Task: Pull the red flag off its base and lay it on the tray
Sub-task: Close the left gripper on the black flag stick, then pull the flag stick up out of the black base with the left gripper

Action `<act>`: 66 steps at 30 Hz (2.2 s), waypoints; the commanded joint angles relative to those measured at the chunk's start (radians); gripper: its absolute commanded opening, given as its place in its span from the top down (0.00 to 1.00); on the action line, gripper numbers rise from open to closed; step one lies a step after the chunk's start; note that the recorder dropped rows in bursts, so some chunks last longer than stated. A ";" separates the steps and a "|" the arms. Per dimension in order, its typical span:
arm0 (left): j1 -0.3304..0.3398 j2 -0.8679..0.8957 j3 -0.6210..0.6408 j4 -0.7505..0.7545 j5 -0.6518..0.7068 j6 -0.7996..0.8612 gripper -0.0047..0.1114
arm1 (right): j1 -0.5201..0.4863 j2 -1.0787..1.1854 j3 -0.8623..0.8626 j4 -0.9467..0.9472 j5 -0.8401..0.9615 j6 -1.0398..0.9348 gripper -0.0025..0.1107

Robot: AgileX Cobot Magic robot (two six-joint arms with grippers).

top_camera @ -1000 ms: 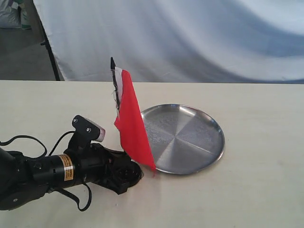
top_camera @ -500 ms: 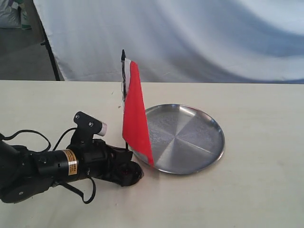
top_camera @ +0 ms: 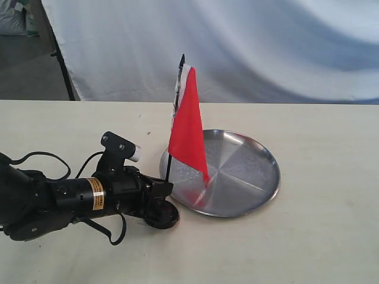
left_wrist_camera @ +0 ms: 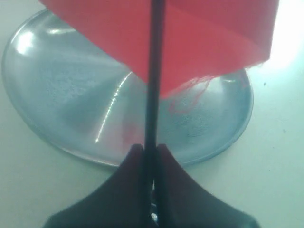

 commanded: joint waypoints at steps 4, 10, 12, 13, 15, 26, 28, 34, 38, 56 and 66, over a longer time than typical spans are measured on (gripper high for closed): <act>-0.010 -0.009 -0.006 0.013 0.012 -0.016 0.96 | -0.006 -0.006 0.003 -0.004 -0.005 -0.004 0.98; -0.010 -0.009 -0.006 0.004 0.183 -0.018 0.96 | -0.006 -0.006 0.003 -0.004 -0.003 -0.004 0.98; -0.010 -0.009 -0.004 0.004 0.207 -0.018 0.96 | -0.006 -0.006 0.003 -0.004 -0.003 -0.004 0.98; -0.010 -0.009 -0.004 0.004 0.216 -0.018 0.96 | -0.006 -0.006 0.003 -0.004 -0.003 -0.004 0.98; -0.010 -0.009 0.000 0.004 0.215 -0.028 0.96 | -0.006 -0.006 0.003 -0.004 -0.003 -0.004 0.98; -0.010 -0.009 0.023 0.004 0.259 -0.114 0.96 | -0.006 -0.006 0.003 -0.004 -0.003 -0.004 0.98; -0.010 -0.009 0.032 0.004 0.250 -0.121 0.96 | -0.006 -0.006 0.003 -0.004 -0.003 -0.004 0.98; -0.010 -0.009 0.087 0.004 0.116 -0.121 0.96 | -0.006 -0.006 0.003 -0.004 -0.003 -0.004 0.98; -0.010 -0.009 0.124 -0.002 -0.030 -0.087 0.96 | -0.006 -0.006 0.003 -0.004 -0.003 -0.004 0.98; -0.010 -0.009 0.229 -0.087 -0.290 0.087 0.96 | -0.006 -0.006 0.003 -0.004 -0.003 -0.004 0.98; -0.010 -0.009 0.229 -0.110 -0.297 0.120 0.96 | -0.006 -0.006 0.003 -0.004 -0.003 -0.004 0.98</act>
